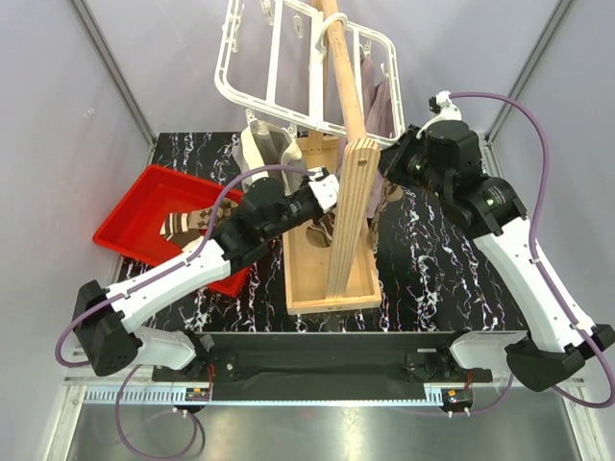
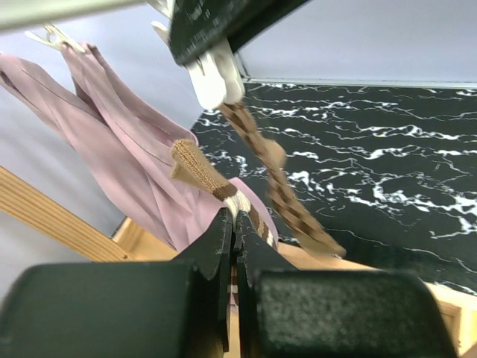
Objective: Clip the socks to the hanger
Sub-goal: Clamp the sock onto the hanger.
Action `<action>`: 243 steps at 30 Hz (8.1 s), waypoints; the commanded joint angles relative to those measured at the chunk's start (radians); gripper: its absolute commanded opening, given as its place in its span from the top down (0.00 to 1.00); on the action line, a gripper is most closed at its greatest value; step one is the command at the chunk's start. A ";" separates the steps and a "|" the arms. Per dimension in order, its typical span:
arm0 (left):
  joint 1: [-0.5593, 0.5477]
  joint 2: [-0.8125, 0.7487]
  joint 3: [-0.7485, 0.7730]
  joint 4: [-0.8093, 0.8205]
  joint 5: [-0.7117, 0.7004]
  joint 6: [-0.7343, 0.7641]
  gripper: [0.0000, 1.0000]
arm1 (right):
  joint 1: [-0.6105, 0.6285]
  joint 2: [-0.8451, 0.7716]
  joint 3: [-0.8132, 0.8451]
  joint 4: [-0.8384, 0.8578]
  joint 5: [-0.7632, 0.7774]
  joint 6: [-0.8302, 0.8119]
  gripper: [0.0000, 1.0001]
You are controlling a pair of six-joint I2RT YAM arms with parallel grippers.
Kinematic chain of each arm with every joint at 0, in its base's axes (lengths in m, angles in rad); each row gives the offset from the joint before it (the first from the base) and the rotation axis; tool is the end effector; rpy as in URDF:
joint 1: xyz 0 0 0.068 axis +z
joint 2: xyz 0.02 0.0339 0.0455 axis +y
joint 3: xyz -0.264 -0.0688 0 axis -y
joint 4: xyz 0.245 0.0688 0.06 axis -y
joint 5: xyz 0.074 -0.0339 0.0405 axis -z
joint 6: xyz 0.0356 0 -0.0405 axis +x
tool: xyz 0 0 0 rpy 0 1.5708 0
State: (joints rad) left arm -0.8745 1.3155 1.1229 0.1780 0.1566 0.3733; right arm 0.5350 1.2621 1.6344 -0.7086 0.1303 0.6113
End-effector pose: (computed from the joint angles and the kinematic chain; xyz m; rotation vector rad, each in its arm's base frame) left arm 0.1974 -0.2448 0.3793 1.0378 1.2295 -0.5140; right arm 0.2169 0.1232 0.4740 0.1651 1.9511 0.6456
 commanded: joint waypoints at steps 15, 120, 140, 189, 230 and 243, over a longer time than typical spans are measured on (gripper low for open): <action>-0.032 -0.021 0.054 0.049 0.096 0.058 1.00 | 0.000 0.062 0.079 -0.065 0.062 0.025 1.00; 0.198 0.036 0.186 -0.067 0.658 -0.348 1.00 | -0.003 -0.115 -0.019 0.066 -0.105 -0.200 1.00; 0.037 -0.004 0.147 -0.126 0.221 0.010 1.00 | -0.001 0.040 0.137 -0.123 0.037 -0.134 1.00; -0.043 -0.050 0.045 0.041 -0.050 -0.005 0.45 | 0.000 0.042 0.064 -0.057 -0.017 -0.054 0.30; 0.810 -0.132 -0.049 0.362 0.383 -0.877 0.02 | -0.262 0.137 0.235 -0.213 -0.113 -0.351 0.00; 0.807 0.094 0.175 0.708 0.587 -0.712 0.12 | -0.267 0.122 0.186 -0.166 -0.213 -0.354 0.00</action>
State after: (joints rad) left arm -0.0692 1.4059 1.2400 0.6609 0.6067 -0.3656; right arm 0.2726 1.4147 1.8271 -0.9104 -0.0547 0.2752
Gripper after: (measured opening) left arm 0.895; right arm 0.994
